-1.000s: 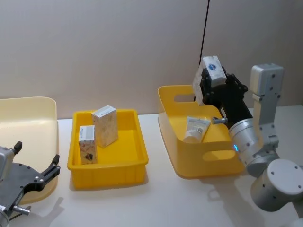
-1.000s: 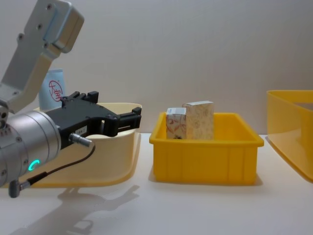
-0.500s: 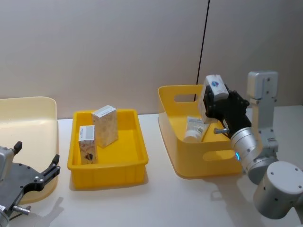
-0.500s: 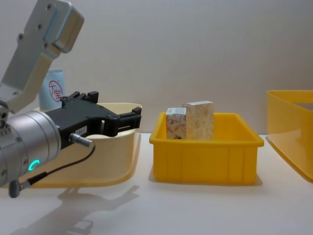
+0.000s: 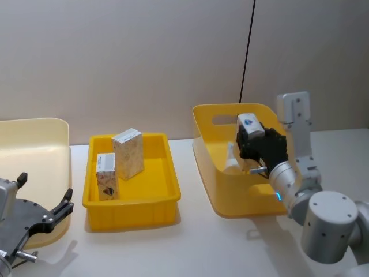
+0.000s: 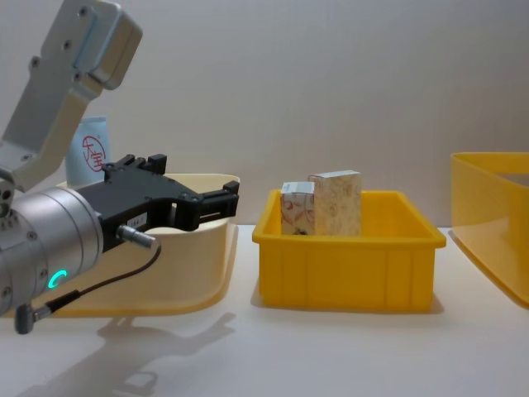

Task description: Bimanual collaborative sorting of washing and personal care products

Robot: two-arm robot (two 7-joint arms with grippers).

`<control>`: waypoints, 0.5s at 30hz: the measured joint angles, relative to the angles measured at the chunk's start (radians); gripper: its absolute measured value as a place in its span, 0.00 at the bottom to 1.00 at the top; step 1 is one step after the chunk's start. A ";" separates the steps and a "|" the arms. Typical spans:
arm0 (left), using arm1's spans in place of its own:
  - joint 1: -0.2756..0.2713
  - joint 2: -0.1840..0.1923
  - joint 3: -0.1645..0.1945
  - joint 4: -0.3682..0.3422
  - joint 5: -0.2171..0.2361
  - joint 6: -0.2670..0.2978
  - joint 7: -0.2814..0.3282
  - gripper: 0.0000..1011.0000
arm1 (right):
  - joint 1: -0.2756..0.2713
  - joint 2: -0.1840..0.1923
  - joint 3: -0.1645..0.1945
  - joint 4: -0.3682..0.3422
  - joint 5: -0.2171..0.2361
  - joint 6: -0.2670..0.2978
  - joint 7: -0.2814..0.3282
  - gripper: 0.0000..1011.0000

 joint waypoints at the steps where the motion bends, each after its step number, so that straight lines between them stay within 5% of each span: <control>1: 0.000 0.000 0.000 0.000 0.000 0.000 0.000 0.99 | 0.007 0.001 -0.007 0.007 -0.005 0.010 0.003 0.41; 15: 0.000 0.000 0.000 0.000 0.000 0.000 0.000 0.99 | 0.050 0.006 -0.053 0.080 -0.043 0.071 0.028 0.40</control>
